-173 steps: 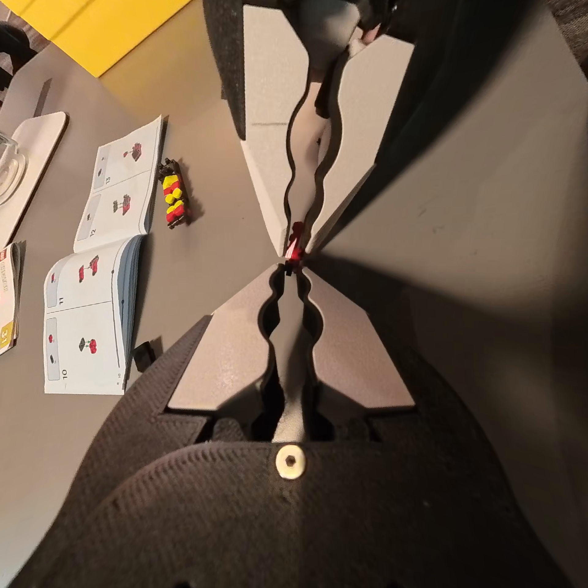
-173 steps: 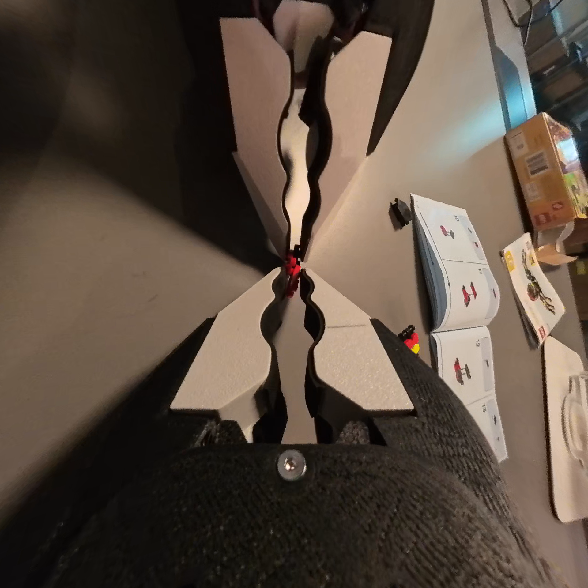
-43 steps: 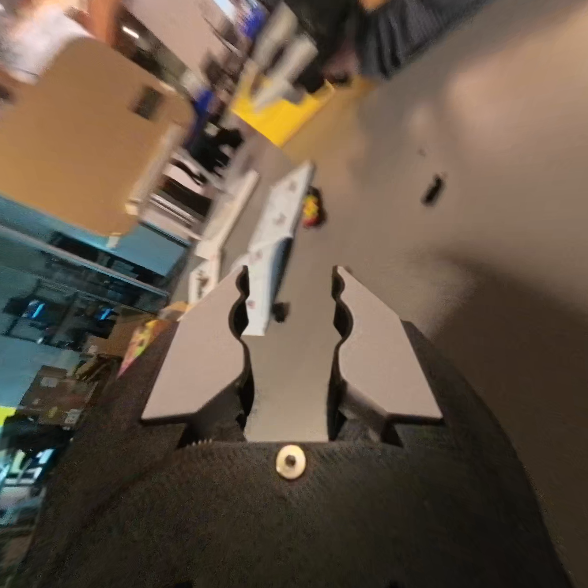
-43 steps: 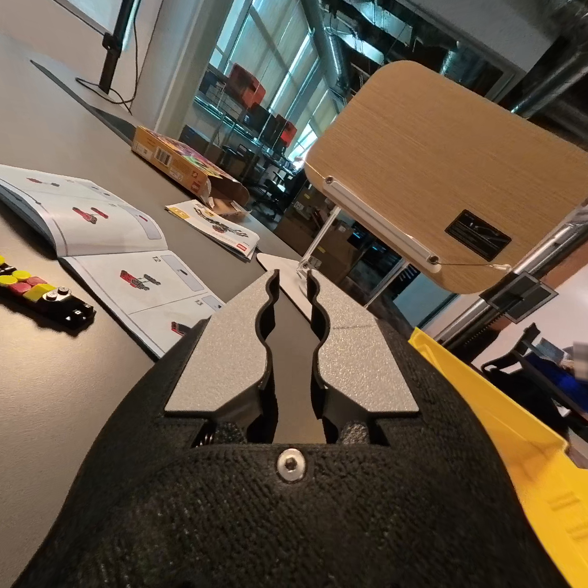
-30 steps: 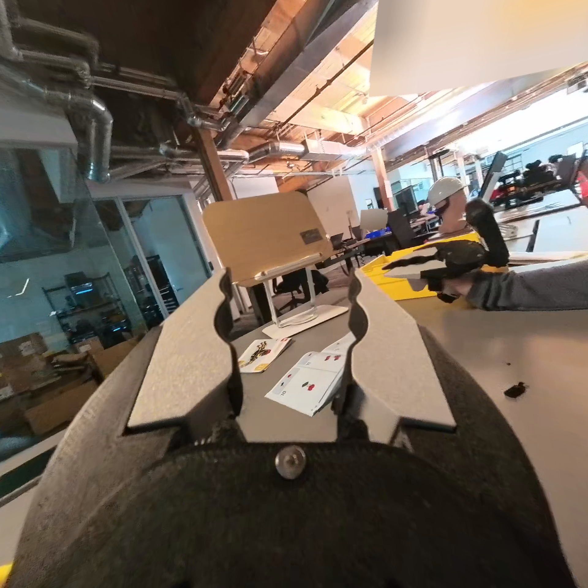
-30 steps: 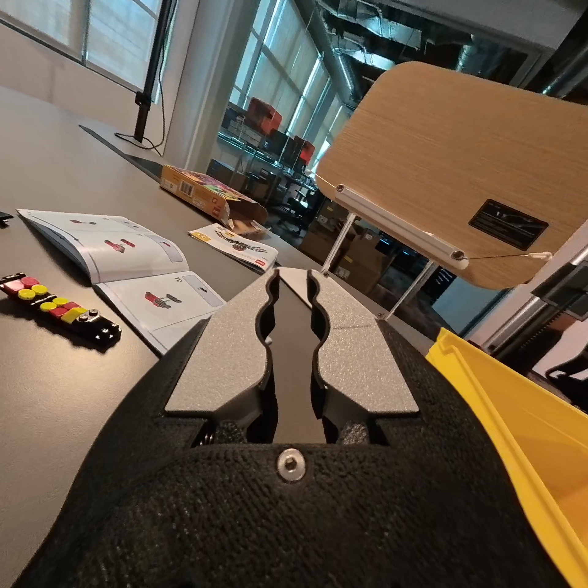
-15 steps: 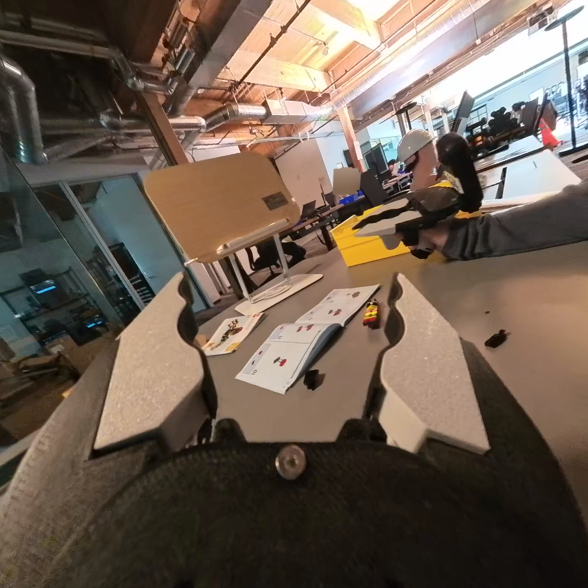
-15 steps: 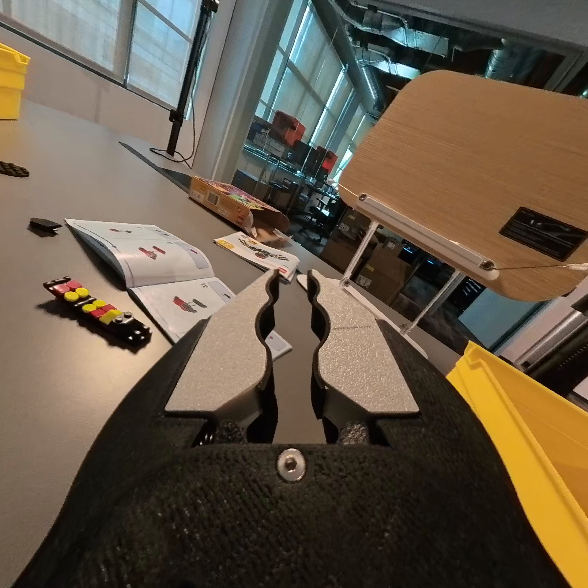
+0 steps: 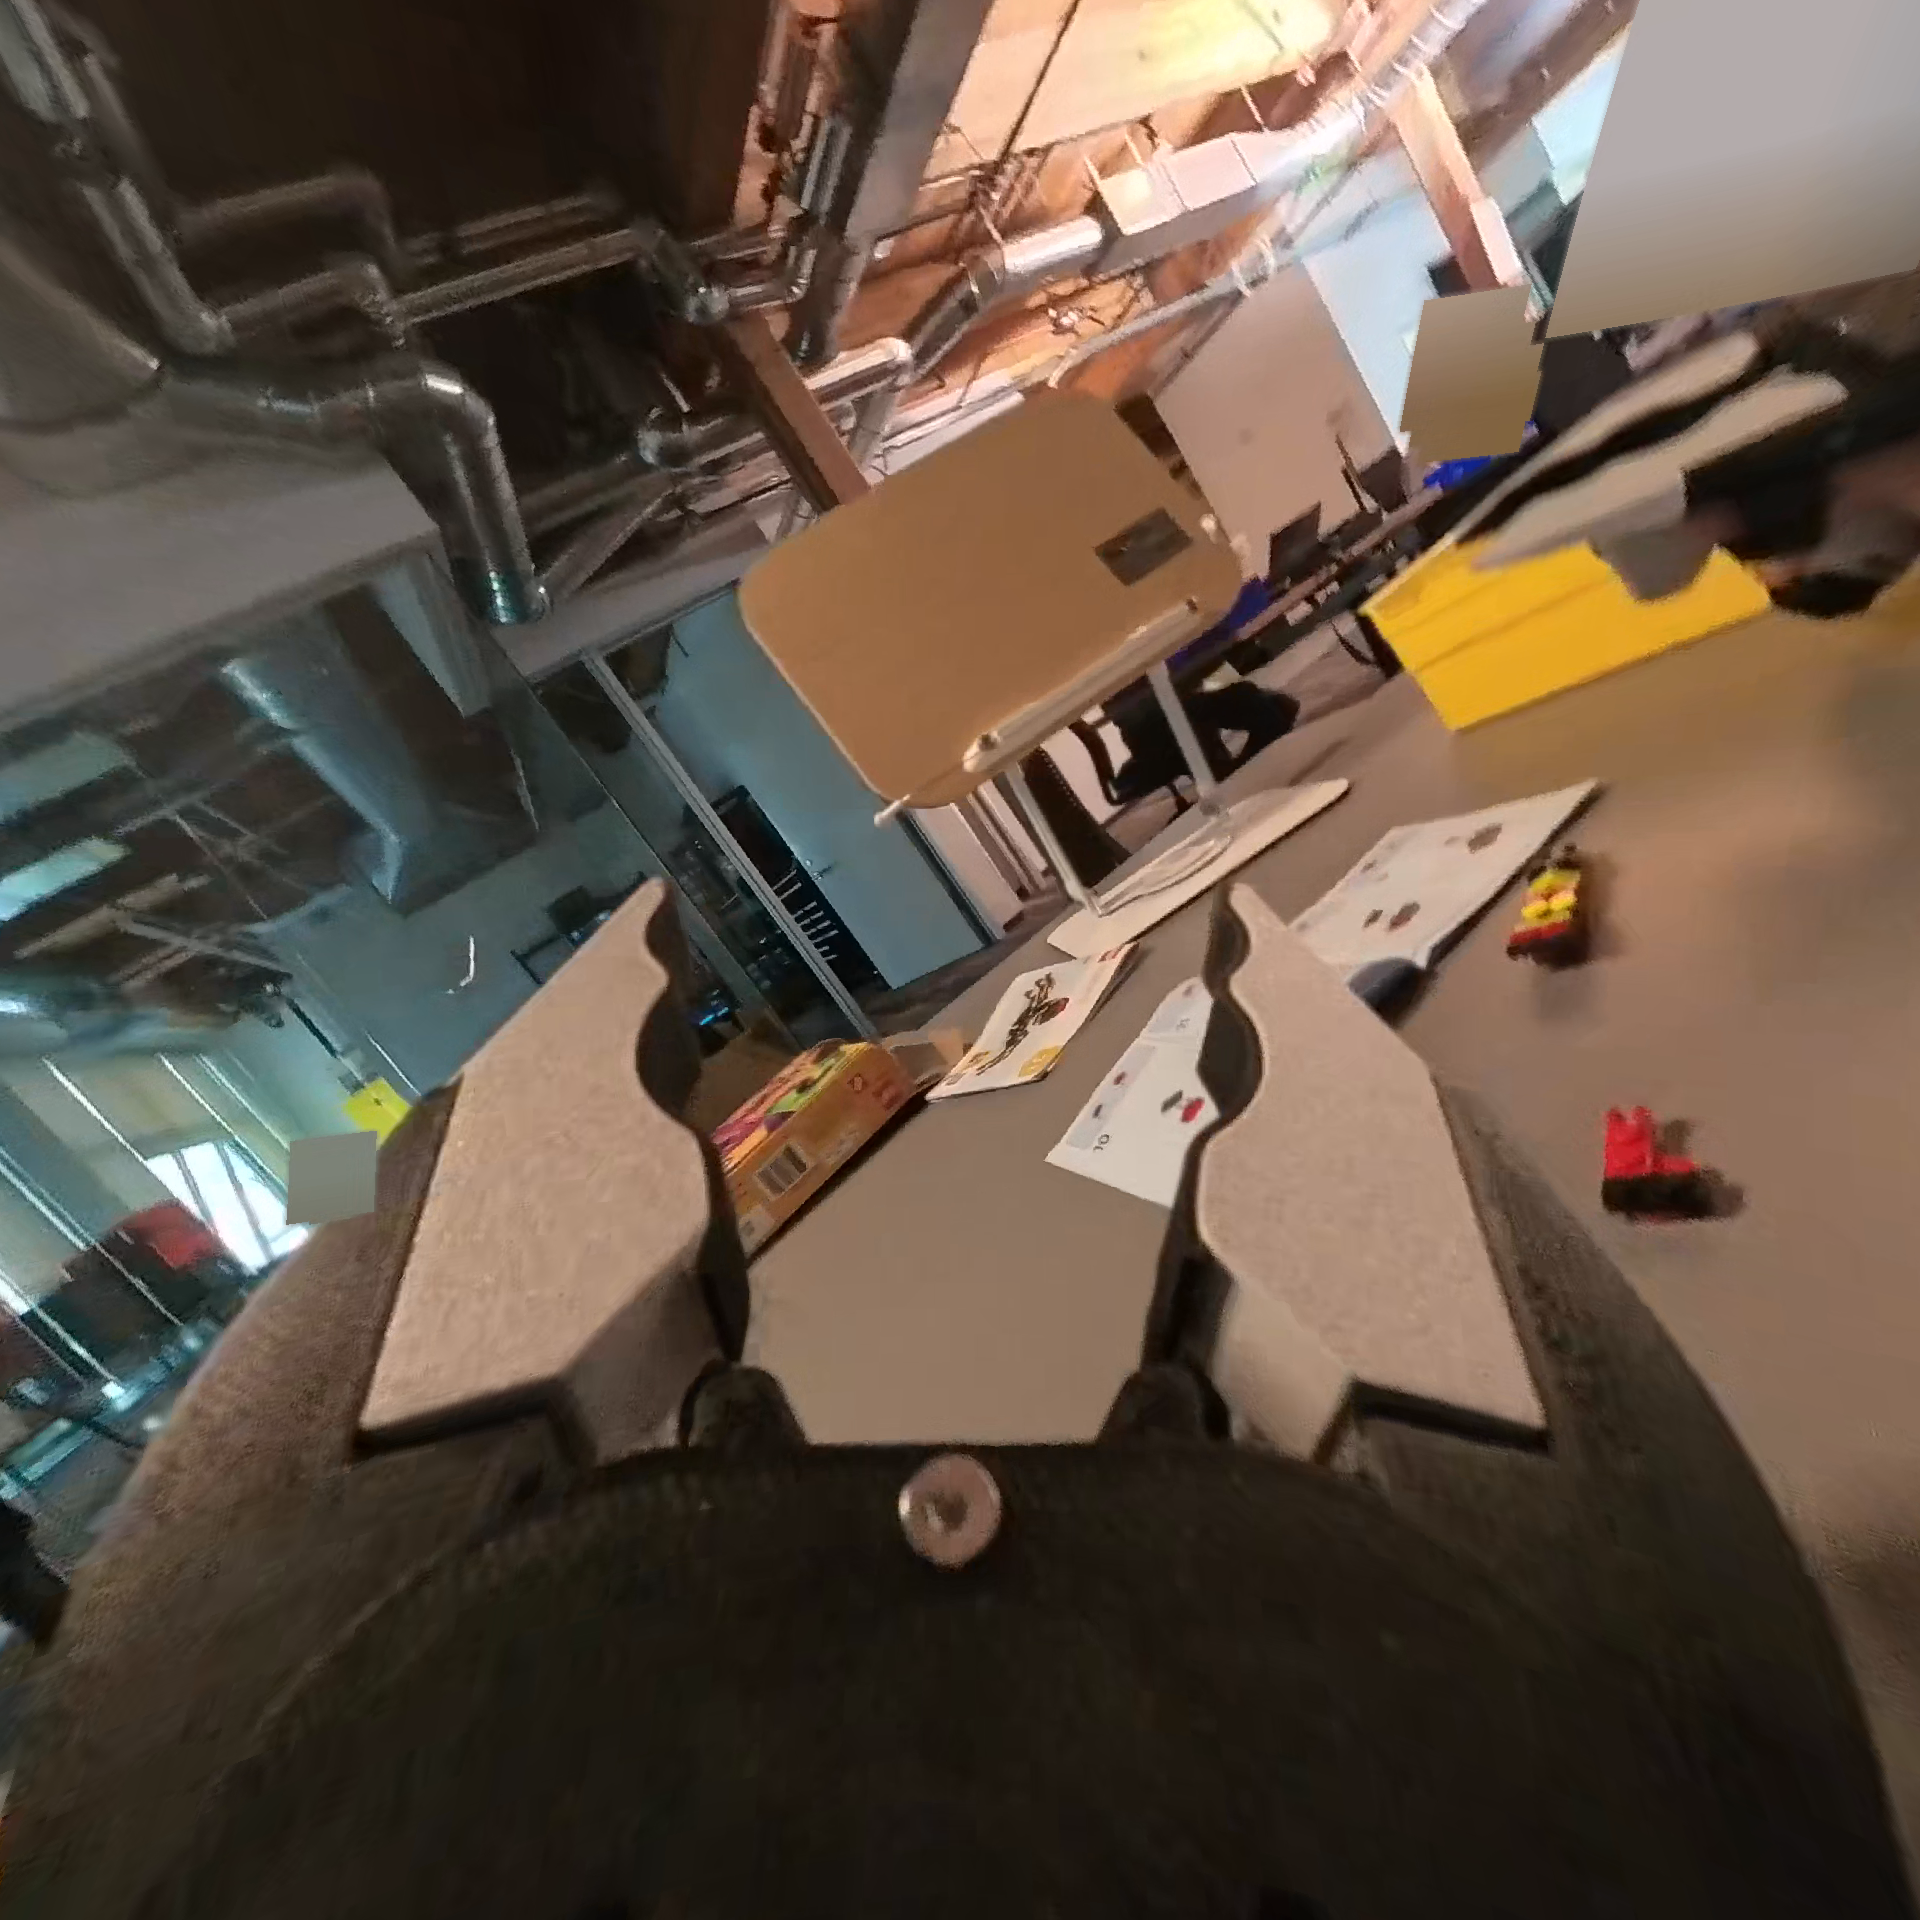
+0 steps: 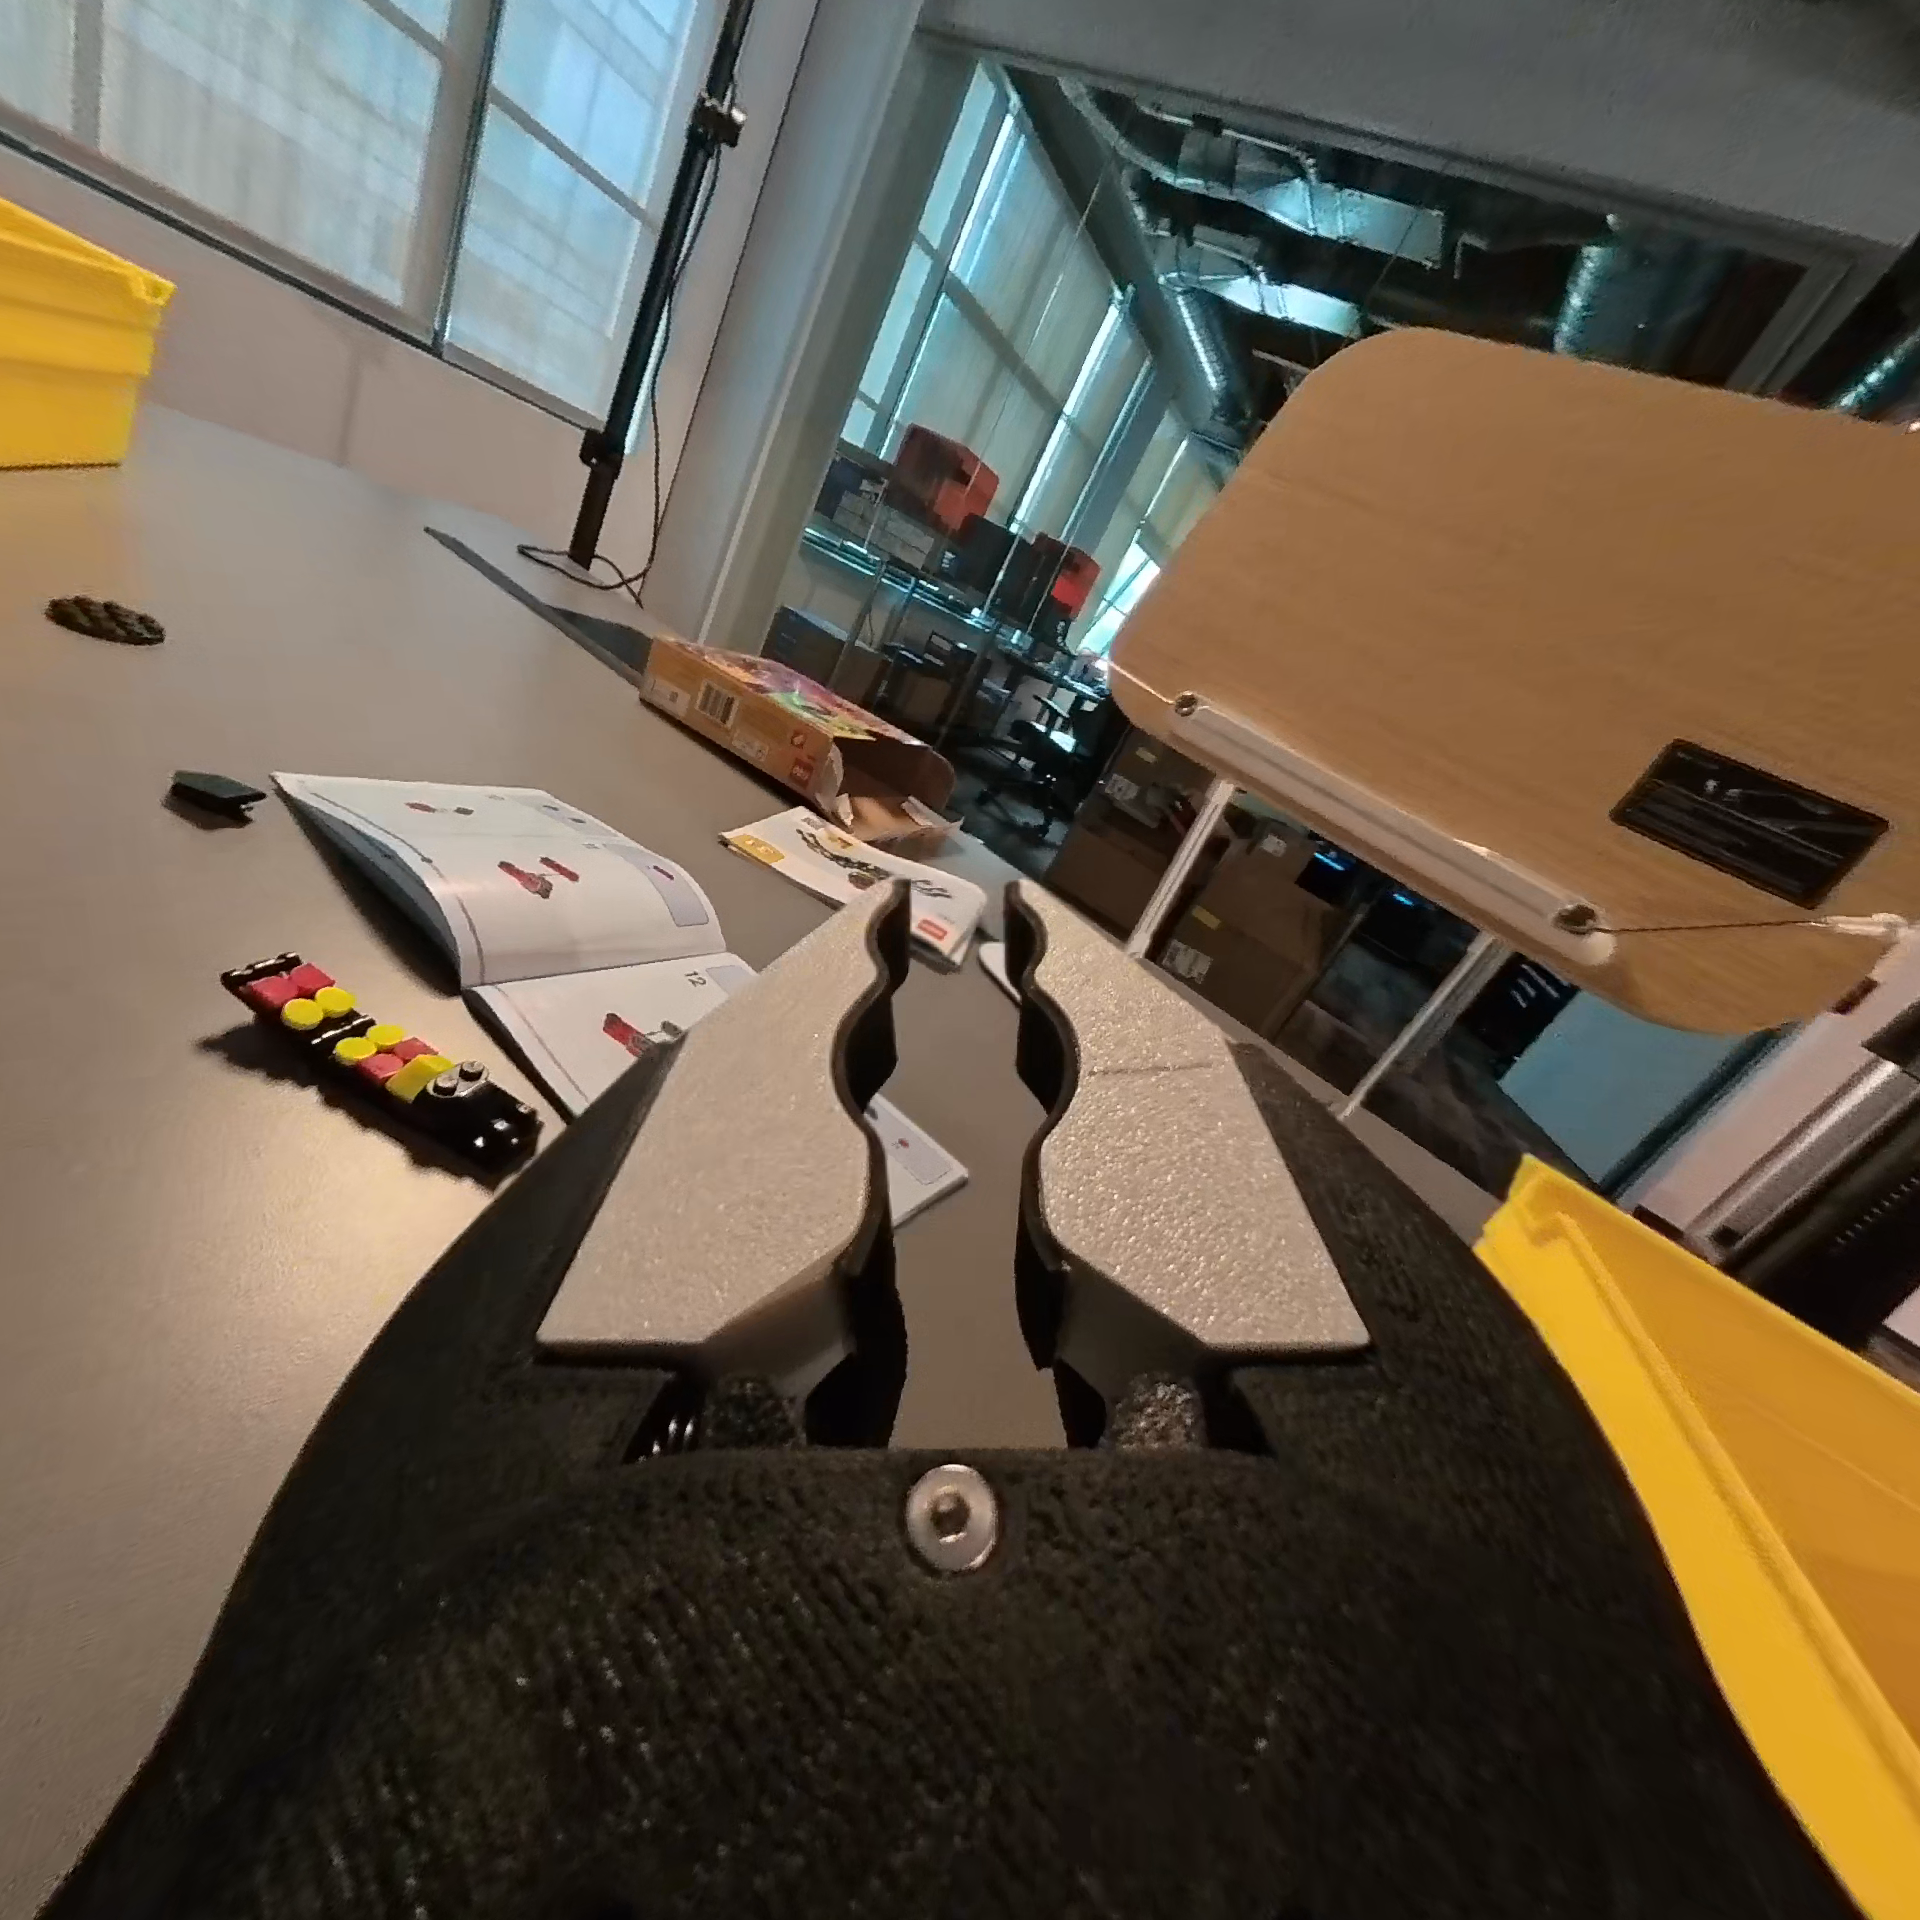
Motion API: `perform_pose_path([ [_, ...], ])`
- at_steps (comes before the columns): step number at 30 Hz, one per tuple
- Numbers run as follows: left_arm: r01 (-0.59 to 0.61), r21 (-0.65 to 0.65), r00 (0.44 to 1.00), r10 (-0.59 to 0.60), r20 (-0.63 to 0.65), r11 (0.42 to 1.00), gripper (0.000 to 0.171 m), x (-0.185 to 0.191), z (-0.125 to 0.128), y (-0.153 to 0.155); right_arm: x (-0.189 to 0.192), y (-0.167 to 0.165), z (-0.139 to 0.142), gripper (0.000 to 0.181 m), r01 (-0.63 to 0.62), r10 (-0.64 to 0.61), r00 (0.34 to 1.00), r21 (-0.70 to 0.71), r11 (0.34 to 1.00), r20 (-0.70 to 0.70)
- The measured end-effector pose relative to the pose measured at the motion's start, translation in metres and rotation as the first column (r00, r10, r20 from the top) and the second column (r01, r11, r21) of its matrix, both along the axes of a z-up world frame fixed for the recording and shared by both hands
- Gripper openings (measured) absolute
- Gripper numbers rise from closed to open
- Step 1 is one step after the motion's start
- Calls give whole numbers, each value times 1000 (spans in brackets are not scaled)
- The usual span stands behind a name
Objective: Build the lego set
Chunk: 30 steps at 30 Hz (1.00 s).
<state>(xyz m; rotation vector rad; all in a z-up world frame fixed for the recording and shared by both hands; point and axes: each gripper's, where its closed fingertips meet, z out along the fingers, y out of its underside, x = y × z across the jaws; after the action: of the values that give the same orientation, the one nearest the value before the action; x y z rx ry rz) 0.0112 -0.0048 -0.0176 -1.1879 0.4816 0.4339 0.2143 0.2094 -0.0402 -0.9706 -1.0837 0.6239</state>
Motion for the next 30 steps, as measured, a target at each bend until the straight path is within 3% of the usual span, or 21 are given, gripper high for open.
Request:
perform_pose_path([
  [6,-38,-5,993,37,-108,999,97,5,-6,3,-2,1,-5,16,-21,22,1000,-40,999,14],
  [12,-60,7,996,60,-60,998,98,-3,-1,2,-8,-6,-12,16,-37,38,997,-11,999,63],
  [23,-39,-34,994,36,-99,999,93,4,-10,7,-8,-6,-13,16,-48,50,997,-36,998,54],
  [28,10,-132,999,-15,-34,991,81,14,-19,10,-11,-7,-16,16,-61,64,996,-45,997,60],
  [30,1,-165,1000,-6,-31,986,81,16,-11,8,-11,-7,-17,16,-61,63,996,-43,997,62],
])
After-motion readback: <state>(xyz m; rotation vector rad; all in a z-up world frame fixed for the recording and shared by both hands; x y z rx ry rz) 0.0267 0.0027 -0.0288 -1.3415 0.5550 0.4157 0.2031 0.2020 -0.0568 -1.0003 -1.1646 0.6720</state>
